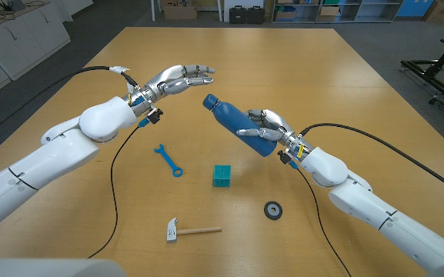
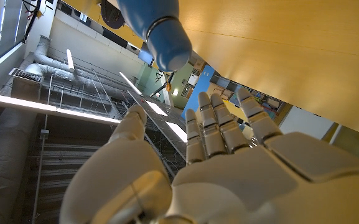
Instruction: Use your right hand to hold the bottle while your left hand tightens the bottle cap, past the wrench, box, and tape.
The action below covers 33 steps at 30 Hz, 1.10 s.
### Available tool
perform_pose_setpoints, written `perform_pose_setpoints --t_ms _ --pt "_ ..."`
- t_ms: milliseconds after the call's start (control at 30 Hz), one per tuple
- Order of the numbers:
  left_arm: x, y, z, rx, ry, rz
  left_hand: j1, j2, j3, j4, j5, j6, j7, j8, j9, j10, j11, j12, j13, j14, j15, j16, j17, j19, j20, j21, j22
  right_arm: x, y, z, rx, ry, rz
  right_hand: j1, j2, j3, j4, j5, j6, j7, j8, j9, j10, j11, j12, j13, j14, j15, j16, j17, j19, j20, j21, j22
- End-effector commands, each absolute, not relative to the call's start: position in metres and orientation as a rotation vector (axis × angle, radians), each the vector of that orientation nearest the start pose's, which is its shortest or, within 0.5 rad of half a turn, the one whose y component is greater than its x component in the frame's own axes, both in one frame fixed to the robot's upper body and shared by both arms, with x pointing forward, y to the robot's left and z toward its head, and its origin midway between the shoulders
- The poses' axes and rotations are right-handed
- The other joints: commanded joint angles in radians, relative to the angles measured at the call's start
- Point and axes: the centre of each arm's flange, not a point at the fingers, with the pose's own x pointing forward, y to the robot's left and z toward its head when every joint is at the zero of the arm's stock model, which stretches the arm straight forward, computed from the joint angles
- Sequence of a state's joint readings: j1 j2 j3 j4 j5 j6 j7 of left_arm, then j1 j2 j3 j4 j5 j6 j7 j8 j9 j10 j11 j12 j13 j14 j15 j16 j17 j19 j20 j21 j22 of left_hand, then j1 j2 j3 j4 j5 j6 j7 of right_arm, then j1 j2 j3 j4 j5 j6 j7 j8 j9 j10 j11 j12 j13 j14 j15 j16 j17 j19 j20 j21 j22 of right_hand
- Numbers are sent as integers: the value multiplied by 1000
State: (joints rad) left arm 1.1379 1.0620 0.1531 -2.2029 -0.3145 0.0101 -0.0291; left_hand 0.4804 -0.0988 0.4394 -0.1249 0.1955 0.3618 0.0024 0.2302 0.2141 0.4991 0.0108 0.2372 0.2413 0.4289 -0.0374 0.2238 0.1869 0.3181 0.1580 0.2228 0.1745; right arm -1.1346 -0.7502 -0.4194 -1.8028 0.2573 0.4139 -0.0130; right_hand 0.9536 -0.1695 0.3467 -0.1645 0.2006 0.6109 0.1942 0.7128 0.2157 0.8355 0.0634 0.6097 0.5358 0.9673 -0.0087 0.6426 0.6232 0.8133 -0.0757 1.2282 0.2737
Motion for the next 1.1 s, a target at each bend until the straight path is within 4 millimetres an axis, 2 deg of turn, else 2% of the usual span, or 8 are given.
perform_pose_setpoints --t_ms 33,500,600,800,900,1033,1100 --pt "448 242 76 895 -713 -432 -6 0 5 -10 -6 16 -5 11 3 12 -1 7 2 11 4 2 2 10 3 1 3 515 -216 -53 -459 -849 373 270 274 21 8 4 256 -250 7 2 225 -226 -1 2 132 -201 -2 6 10 -152 7 2" --pt "465 235 77 884 -712 -542 0 -5 6 -19 -7 13 -10 10 3 8 -4 2 -1 5 6 -4 1 3 12 -6 2 515 -222 -55 -437 -871 354 269 274 22 9 4 256 -251 6 1 226 -227 -5 5 134 -201 -4 10 8 -152 10 -2" --pt "469 231 75 869 -721 -546 9 -9 8 -26 -7 19 -11 12 3 21 -4 6 -2 14 -5 -3 0 9 14 -7 2 513 -222 -54 -438 -879 357 269 274 23 9 4 256 -251 6 1 226 -226 -6 6 134 -201 -5 11 8 -152 11 -3" --pt "481 221 70 816 -731 -582 27 -15 13 -39 -8 43 -14 21 2 37 -31 8 -5 27 -25 -4 -2 30 13 -4 2 510 -220 -53 -444 -890 372 269 274 24 8 4 256 -250 6 1 227 -228 -7 8 134 -201 -7 12 7 -152 13 -4" --pt "486 219 70 804 -724 -589 44 -21 16 -46 -9 46 -11 22 1 21 -59 -1 -8 23 -31 -9 -3 32 12 -8 2 508 -217 -53 -448 -892 382 269 274 24 9 4 256 -251 6 1 228 -228 -8 8 134 -201 -7 13 7 -152 14 -5" --pt "488 218 74 804 -718 -599 51 -22 18 -48 -9 50 -8 23 1 22 -65 -2 -8 24 -32 -10 -3 31 12 -10 1 507 -213 -54 -467 -892 387 269 274 24 9 4 256 -251 6 1 227 -230 -10 8 134 -201 -8 14 7 -152 14 -6" --pt "487 217 77 813 -716 -602 55 -22 20 -49 -9 52 -5 24 1 22 -60 -2 -9 25 -31 -10 -3 30 12 -11 1 506 -212 -54 -473 -890 387 269 274 25 8 4 256 -251 6 1 228 -230 -10 8 134 -201 -9 14 6 -152 15 -6"
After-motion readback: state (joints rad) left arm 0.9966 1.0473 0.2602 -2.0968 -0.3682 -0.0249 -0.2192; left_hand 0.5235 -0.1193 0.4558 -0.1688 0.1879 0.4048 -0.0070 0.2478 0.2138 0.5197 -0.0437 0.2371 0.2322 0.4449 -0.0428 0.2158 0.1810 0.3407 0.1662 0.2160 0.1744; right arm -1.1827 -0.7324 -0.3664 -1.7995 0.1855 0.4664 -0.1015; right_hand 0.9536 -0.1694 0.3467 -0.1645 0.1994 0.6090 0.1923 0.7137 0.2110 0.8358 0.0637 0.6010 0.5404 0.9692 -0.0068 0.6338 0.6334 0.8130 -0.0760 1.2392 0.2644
